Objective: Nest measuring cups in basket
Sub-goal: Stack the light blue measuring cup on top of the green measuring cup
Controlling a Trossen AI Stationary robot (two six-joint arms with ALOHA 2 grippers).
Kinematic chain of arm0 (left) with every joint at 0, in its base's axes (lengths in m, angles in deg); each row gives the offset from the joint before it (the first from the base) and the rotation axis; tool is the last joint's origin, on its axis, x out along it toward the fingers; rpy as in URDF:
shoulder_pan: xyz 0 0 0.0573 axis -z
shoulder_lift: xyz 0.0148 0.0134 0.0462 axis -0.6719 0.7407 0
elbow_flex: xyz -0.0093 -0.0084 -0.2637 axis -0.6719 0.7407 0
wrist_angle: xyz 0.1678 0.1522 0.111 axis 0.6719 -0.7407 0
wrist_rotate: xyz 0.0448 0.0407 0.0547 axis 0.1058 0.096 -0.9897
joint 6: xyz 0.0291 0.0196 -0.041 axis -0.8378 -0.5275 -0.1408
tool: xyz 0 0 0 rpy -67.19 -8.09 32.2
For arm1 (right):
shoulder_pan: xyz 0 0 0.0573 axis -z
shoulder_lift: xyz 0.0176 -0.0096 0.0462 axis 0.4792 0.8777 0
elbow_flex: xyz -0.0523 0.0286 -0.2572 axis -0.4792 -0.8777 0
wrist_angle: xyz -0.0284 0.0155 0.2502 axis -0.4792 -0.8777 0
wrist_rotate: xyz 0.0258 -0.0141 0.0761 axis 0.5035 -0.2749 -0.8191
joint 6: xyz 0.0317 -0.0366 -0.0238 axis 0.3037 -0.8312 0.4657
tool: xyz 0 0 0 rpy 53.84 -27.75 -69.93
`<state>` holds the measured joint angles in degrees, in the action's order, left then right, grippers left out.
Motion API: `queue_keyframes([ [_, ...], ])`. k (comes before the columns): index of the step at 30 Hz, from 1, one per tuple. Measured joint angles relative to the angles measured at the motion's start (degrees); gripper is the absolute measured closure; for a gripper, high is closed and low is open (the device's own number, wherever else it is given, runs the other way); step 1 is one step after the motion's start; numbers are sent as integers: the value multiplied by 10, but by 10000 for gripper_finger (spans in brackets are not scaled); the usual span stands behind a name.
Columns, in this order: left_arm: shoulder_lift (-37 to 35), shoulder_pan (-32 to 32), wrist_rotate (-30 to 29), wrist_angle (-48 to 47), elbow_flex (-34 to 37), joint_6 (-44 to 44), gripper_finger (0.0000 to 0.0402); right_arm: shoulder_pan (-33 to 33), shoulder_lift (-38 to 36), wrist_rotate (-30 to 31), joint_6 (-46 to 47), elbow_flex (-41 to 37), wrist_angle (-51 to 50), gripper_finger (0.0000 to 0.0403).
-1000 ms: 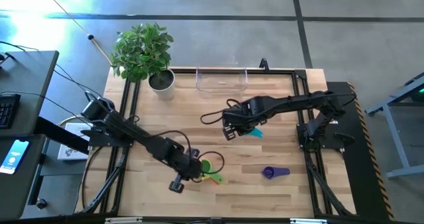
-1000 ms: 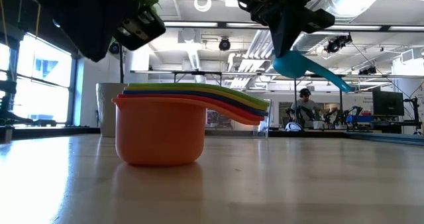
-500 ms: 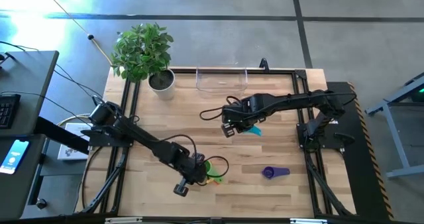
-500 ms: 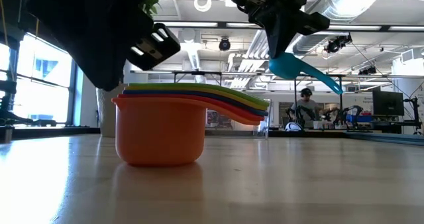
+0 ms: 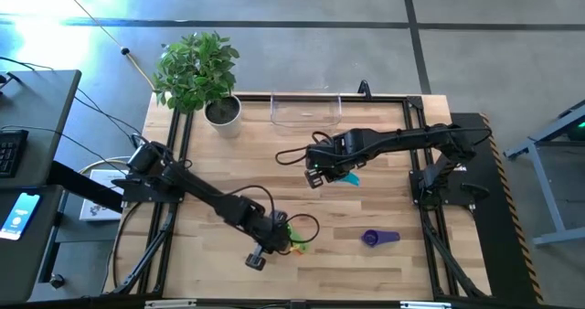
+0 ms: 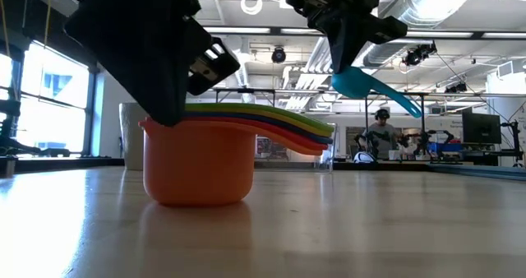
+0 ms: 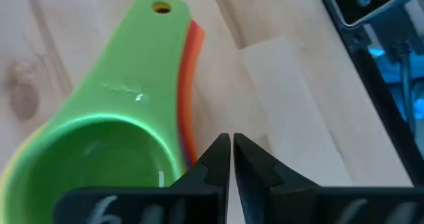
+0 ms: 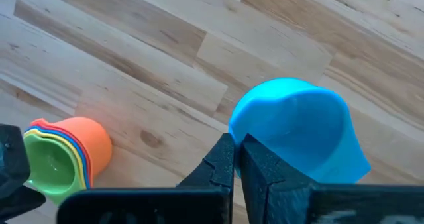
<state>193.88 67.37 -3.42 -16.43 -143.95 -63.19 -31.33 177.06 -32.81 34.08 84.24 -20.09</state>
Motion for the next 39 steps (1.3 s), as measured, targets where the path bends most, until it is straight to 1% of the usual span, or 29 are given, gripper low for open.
queue_keyframes([
  [11,0,-20,-22,12,0,-1,392,1,0,1,-1,0,0,403],
  [19,0,-40,-63,26,0,-1,392,1,0,3,1,0,0,403],
  [26,0,-69,-84,43,0,-1,392,1,0,3,16,0,0,402],
  [35,0,-118,-87,43,0,-2,392,1,0,5,35,0,0,402],
  [39,0,-141,-88,43,0,-17,392,1,0,5,49,0,0,402],
])
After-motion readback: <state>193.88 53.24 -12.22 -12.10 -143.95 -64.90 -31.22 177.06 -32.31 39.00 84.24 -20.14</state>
